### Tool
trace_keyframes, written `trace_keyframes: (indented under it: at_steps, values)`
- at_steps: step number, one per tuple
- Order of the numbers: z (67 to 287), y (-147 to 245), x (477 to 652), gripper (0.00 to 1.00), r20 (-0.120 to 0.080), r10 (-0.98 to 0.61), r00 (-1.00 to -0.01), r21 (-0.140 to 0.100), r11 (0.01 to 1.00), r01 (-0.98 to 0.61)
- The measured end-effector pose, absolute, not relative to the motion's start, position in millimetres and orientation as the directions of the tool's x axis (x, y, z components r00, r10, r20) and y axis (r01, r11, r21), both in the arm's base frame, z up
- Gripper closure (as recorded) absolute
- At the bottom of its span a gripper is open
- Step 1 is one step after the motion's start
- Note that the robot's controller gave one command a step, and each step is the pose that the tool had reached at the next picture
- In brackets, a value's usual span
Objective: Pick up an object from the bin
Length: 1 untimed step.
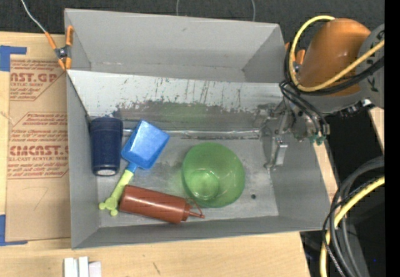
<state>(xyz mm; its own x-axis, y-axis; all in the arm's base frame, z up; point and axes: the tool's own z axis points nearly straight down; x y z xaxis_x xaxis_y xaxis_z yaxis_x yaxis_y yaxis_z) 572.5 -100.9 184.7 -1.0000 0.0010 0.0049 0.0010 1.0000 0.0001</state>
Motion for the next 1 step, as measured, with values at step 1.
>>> trace_keyframes:
  at_steps: [1]
  values:
    - [189.5, -100.3, 573.8, 0.0, -0.002, 0.0, -1.0, -0.001, 1.0, 0.0]
